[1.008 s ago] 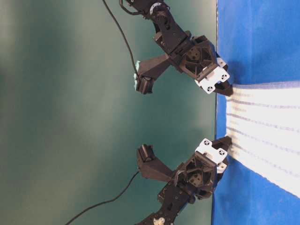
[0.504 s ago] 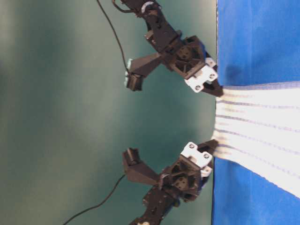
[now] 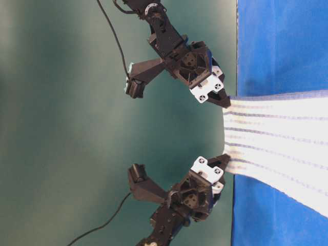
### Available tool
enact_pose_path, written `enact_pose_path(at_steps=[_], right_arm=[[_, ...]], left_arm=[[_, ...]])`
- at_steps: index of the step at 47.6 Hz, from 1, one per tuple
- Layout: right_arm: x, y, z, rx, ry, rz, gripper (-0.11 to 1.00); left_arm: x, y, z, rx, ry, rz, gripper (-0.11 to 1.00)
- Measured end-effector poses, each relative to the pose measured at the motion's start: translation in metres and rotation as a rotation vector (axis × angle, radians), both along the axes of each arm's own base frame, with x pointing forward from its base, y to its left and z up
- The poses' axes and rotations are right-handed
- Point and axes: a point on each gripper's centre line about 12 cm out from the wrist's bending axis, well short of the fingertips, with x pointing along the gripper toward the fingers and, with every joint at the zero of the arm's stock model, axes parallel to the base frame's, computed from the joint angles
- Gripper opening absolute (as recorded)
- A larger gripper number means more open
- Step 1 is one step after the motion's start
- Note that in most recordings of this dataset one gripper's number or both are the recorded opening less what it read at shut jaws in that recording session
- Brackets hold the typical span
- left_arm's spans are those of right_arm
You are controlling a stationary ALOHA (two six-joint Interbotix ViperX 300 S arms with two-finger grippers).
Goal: Fold the blue towel.
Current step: 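Fold the far end toward the near end with both grippers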
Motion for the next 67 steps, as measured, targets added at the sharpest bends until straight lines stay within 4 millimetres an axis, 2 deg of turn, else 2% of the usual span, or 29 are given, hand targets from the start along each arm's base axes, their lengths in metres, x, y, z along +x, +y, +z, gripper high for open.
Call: enact_pose_path(at_steps=[8, 20, 34, 43, 52, 58, 67], right_arm=[[0.002, 0.016, 0.014, -0.002, 0.005, 0.029, 0.05], [0.008, 0.066, 0.024, 0.002, 0.011, 0.131, 0.05], [0.013, 0.139, 0.021, 0.029, 0.038, 0.289, 0.05], [0.014, 0.177, 0.017, 0.064, 0.045, 0.357, 0.05], [0.018, 0.214, 0.013, 0.09, 0.05, 0.431, 0.05], [0.018, 0.23, 0.012, 0.108, 0.05, 0.458, 0.05], [0.019, 0.245, 0.011, 0.133, 0.044, 0.475, 0.05]], left_arm=[[0.003, -0.017, 0.013, 0.004, -0.006, -0.036, 0.05], [-0.001, -0.061, 0.013, -0.017, 0.024, -0.12, 0.05], [-0.008, -0.137, 0.014, -0.041, 0.046, -0.279, 0.05], [-0.006, -0.19, 0.013, -0.061, 0.052, -0.404, 0.05], [-0.005, -0.232, 0.008, -0.089, 0.06, -0.498, 0.05], [-0.007, -0.246, 0.006, -0.109, 0.065, -0.522, 0.05], [-0.011, -0.253, 0.003, -0.124, 0.094, -0.536, 0.05]])
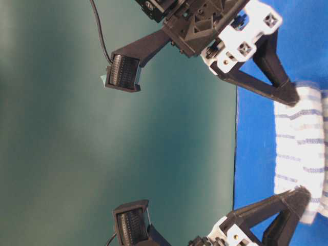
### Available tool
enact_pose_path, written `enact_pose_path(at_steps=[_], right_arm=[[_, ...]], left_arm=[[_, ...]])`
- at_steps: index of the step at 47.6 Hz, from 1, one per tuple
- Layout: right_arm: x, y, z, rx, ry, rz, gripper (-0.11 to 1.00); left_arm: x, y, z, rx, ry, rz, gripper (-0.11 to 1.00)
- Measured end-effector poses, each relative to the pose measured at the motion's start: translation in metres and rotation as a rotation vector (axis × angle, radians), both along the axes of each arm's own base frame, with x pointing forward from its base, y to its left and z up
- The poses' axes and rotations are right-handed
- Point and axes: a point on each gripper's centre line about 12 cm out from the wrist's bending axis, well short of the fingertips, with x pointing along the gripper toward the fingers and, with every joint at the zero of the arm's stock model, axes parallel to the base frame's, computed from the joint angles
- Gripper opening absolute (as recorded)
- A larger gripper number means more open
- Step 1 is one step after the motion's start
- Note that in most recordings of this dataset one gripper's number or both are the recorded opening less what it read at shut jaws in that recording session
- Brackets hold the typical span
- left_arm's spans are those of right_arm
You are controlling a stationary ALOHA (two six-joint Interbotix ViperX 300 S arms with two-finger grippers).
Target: Fold the blue towel.
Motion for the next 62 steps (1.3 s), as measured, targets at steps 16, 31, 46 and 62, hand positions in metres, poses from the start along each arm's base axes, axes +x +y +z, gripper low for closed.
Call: enact_pose_path(at_steps=[16, 31, 46, 62], right_arm=[[0.001, 0.011, 0.0, 0.005, -0.005, 0.026, 0.05], [0.003, 0.012, 0.002, 0.021, -0.031, 0.018, 0.05], [0.006, 0.022, 0.006, 0.046, -0.042, 0.021, 0.26], [0.004, 0.045, 0.026, 0.035, -0.043, 0.08, 0.55]], left_arm=[[-0.001, -0.012, -0.001, -0.003, 0.015, -0.032, 0.05], [-0.001, -0.012, -0.001, -0.001, 0.014, -0.036, 0.15], [-0.002, -0.013, -0.001, -0.001, 0.018, -0.037, 0.54], [-0.013, -0.024, 0.034, 0.009, 0.0, -0.085, 0.55]])
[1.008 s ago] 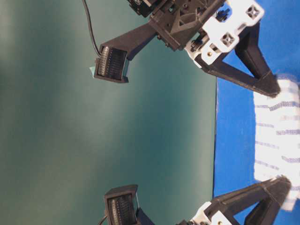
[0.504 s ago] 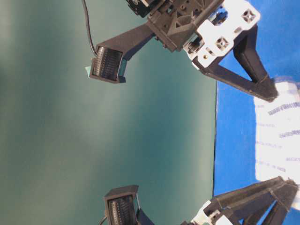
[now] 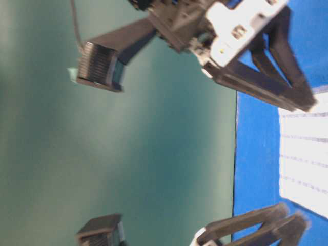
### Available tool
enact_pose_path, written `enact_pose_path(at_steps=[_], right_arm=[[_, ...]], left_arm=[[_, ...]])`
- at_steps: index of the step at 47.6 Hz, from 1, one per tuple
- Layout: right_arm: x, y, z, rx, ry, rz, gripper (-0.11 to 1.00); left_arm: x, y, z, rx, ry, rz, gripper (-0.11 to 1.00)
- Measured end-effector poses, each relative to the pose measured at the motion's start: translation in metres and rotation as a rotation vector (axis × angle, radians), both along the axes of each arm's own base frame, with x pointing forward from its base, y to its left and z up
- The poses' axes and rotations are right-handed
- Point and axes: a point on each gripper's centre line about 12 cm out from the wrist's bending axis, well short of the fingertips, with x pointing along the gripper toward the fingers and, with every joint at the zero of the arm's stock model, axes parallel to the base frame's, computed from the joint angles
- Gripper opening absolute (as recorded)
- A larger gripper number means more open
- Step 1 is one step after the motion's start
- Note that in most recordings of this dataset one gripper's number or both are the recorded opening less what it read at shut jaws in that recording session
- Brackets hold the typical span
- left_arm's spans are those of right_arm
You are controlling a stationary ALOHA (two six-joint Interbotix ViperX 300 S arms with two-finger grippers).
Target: Fold the blue towel.
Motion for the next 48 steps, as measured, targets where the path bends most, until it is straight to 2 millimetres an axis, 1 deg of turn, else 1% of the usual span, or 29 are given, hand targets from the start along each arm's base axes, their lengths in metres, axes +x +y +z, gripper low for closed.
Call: enact_pose_path(at_steps=[7, 9, 14, 18, 23, 27, 31, 36, 41, 48], right_arm=[[-0.009, -0.004, 0.032, -0.023, -0.041, 0.002, 0.56], [-0.013, -0.004, 0.045, -0.033, -0.06, 0.005, 0.56], [-0.024, -0.006, 0.066, -0.061, -0.09, 0.012, 0.56], [-0.039, -0.01, 0.083, -0.097, -0.118, 0.021, 0.56], [-0.058, -0.016, 0.098, -0.126, -0.161, 0.017, 0.56], [-0.075, -0.021, 0.107, -0.139, -0.193, 0.007, 0.56], [-0.096, -0.023, 0.113, -0.151, -0.229, 0.006, 0.56], [-0.119, -0.024, 0.12, -0.154, -0.279, 0.004, 0.56], [-0.146, -0.025, 0.124, -0.153, -0.335, -0.001, 0.56], [-0.177, -0.026, 0.115, -0.153, -0.377, -0.008, 0.56]], left_arm=[[-0.014, -0.001, 0.026, 0.001, -0.04, -0.009, 0.55], [-0.019, -0.001, 0.036, 0.001, -0.065, -0.012, 0.55], [-0.034, -0.001, 0.058, 0.007, -0.135, -0.019, 0.55], [-0.049, 0.0, 0.077, 0.019, -0.208, -0.03, 0.55], [-0.071, 0.001, 0.097, 0.051, -0.3, -0.052, 0.55], [-0.089, 0.001, 0.108, 0.073, -0.365, -0.065, 0.55], [-0.104, 0.002, 0.119, 0.083, -0.428, -0.069, 0.55], [-0.122, 0.003, 0.124, 0.088, -0.484, -0.069, 0.55], [-0.138, 0.003, 0.123, 0.088, -0.523, -0.068, 0.55], [-0.156, 0.004, 0.113, 0.088, -0.553, -0.066, 0.55]])
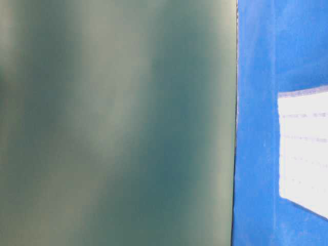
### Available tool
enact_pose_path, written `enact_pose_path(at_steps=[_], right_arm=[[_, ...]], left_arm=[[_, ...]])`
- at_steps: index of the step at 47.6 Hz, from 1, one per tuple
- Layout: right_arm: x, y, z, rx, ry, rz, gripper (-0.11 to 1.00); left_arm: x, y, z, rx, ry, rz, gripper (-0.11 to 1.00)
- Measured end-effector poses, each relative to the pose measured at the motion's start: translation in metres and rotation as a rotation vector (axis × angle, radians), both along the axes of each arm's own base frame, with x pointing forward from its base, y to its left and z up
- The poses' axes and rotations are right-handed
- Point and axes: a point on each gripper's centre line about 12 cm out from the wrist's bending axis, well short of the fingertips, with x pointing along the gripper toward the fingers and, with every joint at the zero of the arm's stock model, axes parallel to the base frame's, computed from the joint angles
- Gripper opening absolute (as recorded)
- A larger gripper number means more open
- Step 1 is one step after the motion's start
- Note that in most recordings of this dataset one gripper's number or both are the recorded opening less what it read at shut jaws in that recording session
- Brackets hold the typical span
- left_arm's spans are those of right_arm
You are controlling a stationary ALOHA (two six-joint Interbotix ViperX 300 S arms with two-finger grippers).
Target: Fold the blue towel.
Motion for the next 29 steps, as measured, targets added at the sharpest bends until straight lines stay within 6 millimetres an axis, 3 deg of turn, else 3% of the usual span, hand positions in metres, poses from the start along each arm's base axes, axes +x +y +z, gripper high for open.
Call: enact_pose_path(at_steps=[14, 20, 29], right_arm=[[-0.039, -0.002, -0.036, 0.016, -0.054, -0.004, 0.56], [-0.042, -0.003, -0.049, 0.018, -0.052, -0.005, 0.56], [-0.042, -0.005, -0.052, 0.02, -0.053, -0.016, 0.56]], left_arm=[[-0.023, 0.005, -0.022, -0.008, -0.023, 0.026, 0.55], [-0.027, 0.007, -0.033, -0.014, -0.017, 0.039, 0.55], [-0.029, 0.009, -0.036, -0.015, -0.015, 0.053, 0.55]])
